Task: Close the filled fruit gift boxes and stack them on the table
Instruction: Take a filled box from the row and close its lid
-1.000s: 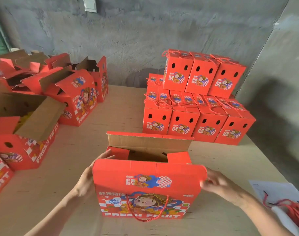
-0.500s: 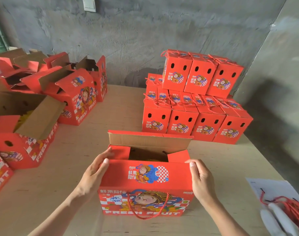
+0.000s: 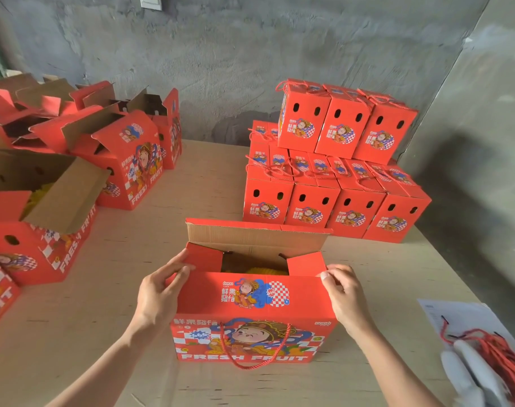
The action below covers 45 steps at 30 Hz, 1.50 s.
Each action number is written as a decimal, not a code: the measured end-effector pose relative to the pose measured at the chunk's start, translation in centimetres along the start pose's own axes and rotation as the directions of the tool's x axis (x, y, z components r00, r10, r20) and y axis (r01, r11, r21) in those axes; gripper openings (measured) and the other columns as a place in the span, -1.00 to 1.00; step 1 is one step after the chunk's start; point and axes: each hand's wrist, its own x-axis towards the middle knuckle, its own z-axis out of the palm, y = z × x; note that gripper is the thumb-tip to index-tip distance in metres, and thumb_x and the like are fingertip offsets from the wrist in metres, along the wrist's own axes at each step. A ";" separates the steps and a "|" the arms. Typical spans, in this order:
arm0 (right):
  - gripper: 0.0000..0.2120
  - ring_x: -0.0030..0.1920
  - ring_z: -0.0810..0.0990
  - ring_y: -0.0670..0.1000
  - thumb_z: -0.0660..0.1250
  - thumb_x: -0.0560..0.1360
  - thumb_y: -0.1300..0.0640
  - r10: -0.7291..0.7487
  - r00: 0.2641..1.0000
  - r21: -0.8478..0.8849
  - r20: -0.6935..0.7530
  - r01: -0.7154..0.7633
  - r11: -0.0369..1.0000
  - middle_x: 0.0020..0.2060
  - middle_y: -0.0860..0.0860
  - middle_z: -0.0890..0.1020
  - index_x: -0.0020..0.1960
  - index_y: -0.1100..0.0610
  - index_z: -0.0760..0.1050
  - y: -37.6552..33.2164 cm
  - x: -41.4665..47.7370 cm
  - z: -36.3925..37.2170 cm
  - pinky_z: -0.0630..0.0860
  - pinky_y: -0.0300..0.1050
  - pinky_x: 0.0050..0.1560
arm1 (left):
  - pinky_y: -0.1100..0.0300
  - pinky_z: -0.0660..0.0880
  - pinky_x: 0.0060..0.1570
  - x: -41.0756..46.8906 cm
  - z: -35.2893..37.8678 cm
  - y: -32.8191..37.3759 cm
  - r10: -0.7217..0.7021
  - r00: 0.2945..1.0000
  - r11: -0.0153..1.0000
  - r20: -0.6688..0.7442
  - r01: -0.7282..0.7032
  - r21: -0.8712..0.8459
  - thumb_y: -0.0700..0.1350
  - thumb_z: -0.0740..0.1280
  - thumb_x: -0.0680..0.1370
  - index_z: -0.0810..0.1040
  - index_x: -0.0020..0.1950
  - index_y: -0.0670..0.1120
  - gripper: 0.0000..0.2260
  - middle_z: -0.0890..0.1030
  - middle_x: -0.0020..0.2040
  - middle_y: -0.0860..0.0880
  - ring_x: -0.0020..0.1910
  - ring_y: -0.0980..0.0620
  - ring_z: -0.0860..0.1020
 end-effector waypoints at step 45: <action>-0.59 0.43 -0.08 -0.31 0.14 0.60 -0.08 -0.091 0.790 -0.185 0.606 0.251 0.950 0.46 -0.33 -0.07 0.29 -0.52 0.10 0.6 4.0 -3.0 0.04 -0.12 0.40 | 0.03 0.25 0.33 6.6 4.0 4.6 -0.066 0.696 0.143 0.715 -0.702 0.697 0.54 -0.44 0.19 -0.07 0.54 0.10 0.00 0.34 0.33 -0.02 0.31 -0.05 0.32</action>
